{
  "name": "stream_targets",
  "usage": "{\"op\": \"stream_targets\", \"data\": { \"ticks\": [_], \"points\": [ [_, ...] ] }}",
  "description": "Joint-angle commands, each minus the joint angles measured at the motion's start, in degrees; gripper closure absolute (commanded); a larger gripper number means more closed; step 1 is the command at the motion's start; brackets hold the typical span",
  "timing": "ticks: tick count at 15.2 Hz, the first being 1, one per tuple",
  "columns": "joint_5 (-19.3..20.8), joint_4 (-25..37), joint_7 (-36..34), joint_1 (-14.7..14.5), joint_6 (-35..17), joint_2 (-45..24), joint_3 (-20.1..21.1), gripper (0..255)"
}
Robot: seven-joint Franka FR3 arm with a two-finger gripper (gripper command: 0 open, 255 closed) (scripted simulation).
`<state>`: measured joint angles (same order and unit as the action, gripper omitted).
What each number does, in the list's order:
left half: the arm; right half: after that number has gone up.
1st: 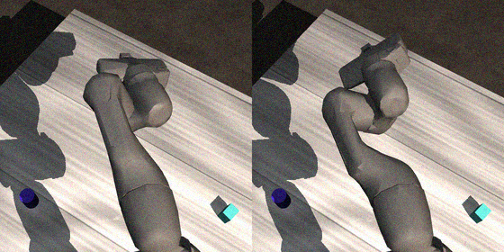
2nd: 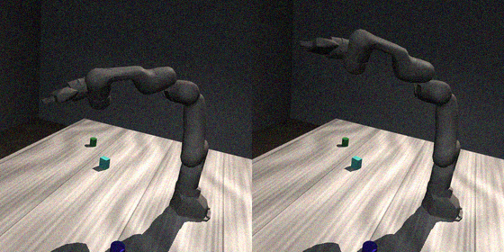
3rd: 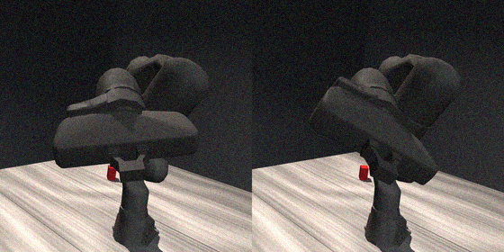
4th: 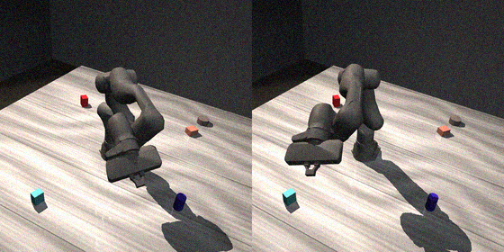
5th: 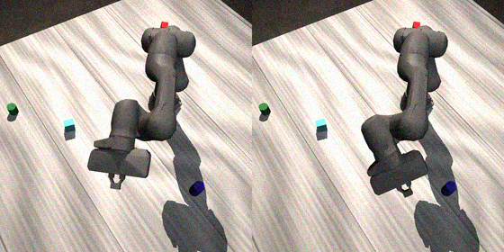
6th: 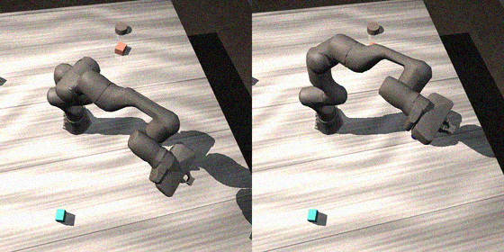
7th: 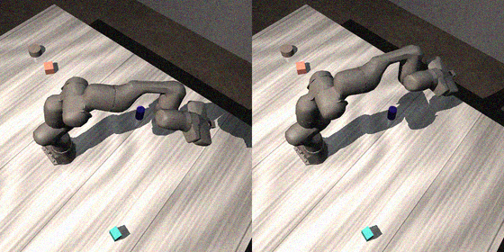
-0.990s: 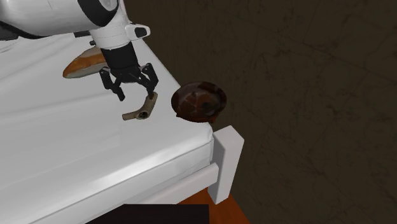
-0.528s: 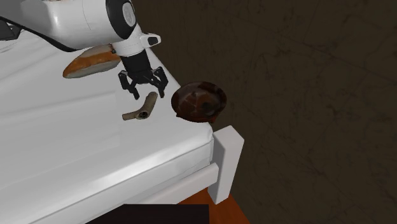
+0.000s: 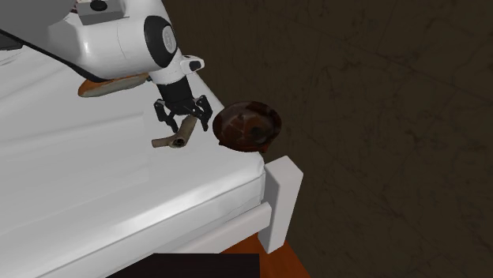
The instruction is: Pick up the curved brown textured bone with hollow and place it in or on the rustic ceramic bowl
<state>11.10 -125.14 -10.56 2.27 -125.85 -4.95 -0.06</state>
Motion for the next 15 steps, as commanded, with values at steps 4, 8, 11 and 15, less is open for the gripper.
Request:
{"op": "stream_targets", "data": {
  "ticks": [4, 8, 11, 15],
  "points": [
    [0.04, -0.18, 0.01, 0.04, -0.26, -0.06, -0.04, 0],
    [0.03, -0.15, 0.03, 0.05, -0.24, -0.06, -0.04, 255],
    [0.04, -0.09, -0.06, 0.00, -0.31, -0.19, 0.00, 255],
    [0.14, -0.63, -0.32, -0.05, -1.03, -0.39, 0.04, 255]
  ]
}}
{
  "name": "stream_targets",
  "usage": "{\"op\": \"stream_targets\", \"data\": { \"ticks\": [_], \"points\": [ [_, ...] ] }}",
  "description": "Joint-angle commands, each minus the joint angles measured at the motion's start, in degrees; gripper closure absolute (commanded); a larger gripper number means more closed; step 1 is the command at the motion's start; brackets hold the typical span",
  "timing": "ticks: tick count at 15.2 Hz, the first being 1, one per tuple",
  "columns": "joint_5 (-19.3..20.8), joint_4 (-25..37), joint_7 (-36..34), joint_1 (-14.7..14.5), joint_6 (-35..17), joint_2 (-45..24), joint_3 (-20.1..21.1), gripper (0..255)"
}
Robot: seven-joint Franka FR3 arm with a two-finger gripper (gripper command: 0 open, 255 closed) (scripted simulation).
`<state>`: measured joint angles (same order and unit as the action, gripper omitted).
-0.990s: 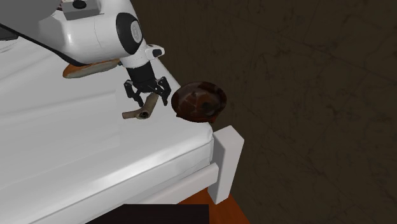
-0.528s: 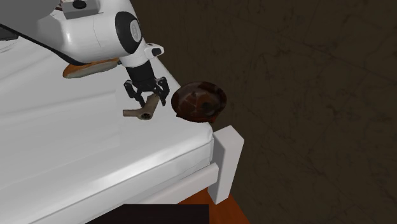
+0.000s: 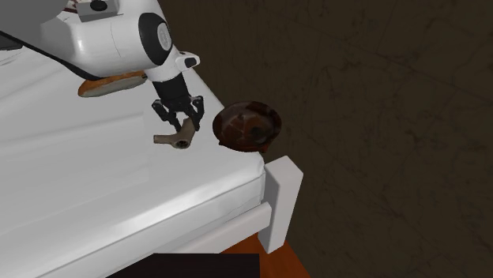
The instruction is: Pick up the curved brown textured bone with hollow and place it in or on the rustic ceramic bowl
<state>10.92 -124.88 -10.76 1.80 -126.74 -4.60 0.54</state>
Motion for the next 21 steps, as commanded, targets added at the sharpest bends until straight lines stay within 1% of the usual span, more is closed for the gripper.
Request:
{"op": "stream_targets", "data": {
  "ticks": [1, 2, 3, 5, 6, 13, 21],
  "points": [
    [0.22, -0.43, 0.21, 0.57, 0.62, -0.40, -0.58, 255],
    [0.03, -0.28, 0.14, 0.14, 0.00, 0.45, -0.08, 0],
    [0.03, -0.28, 0.14, 0.14, 0.00, 0.45, -0.08, 0],
    [-3.09, -4.52, 3.66, 0.62, -10.73, 3.38, 0.00, 0],
    [-3.13, -4.56, 3.71, 0.60, -10.85, 3.41, -0.03, 0],
    [-2.30, -5.48, 3.16, 0.86, -16.24, -1.06, -0.36, 0],
    [-2.30, -5.47, 3.16, 0.86, -16.23, -1.06, -0.35, 0]
  ]
}}
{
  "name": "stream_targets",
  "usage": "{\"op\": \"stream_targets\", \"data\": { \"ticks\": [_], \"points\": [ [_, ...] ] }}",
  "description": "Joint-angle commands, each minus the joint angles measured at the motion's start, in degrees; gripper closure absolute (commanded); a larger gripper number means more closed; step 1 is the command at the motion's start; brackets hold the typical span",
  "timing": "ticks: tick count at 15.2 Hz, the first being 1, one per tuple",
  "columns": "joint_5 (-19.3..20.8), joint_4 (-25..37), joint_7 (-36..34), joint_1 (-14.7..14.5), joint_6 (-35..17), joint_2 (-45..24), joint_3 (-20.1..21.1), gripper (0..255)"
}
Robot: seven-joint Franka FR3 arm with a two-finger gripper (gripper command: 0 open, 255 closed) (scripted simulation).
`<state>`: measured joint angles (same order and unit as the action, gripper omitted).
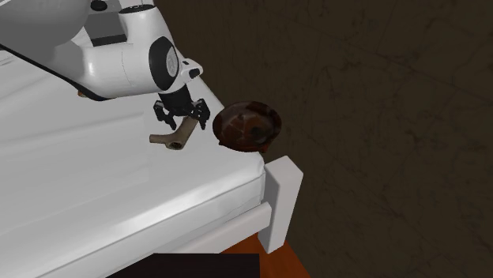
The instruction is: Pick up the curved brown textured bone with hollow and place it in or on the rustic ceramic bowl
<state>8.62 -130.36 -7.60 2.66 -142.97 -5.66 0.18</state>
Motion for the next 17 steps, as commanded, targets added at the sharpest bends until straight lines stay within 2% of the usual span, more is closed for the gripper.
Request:
{"op": "stream_targets", "data": {
  "ticks": [1, 10, 17],
  "points": [
    [0.00, 0.00, 0.00, 0.00, 0.00, 0.00, 0.00, 255],
    [0.00, 0.00, 0.00, 0.00, -0.01, 0.00, 0.00, 255],
    [-0.87, 1.75, 0.96, -0.03, 5.17, 3.46, 0.16, 255]
  ]
}}
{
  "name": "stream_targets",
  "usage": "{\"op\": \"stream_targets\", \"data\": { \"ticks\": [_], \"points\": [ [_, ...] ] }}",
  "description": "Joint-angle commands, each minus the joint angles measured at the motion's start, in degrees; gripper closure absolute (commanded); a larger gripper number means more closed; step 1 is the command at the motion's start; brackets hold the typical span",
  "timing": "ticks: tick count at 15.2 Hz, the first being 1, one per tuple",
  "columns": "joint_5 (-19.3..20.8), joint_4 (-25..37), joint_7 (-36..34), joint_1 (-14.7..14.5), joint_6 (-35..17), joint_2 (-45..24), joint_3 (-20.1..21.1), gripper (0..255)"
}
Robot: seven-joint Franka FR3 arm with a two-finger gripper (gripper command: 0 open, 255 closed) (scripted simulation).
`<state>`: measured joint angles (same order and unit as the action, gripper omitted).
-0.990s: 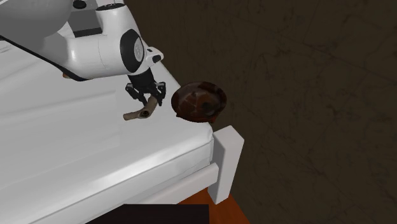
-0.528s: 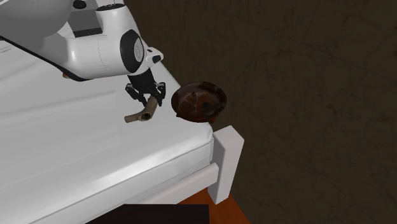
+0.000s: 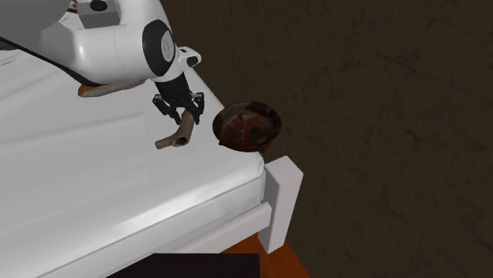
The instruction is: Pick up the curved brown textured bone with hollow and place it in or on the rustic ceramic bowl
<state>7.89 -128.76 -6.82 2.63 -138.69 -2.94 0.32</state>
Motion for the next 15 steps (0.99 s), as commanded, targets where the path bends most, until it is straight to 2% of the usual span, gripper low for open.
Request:
{"op": "stream_targets", "data": {
  "ticks": [1, 15],
  "points": [
    [-0.25, 0.45, 0.30, -0.01, 1.64, 1.19, 0.03, 255],
    [-1.42, 5.96, 1.76, -0.15, 12.16, 6.25, 0.16, 255]
  ]
}}
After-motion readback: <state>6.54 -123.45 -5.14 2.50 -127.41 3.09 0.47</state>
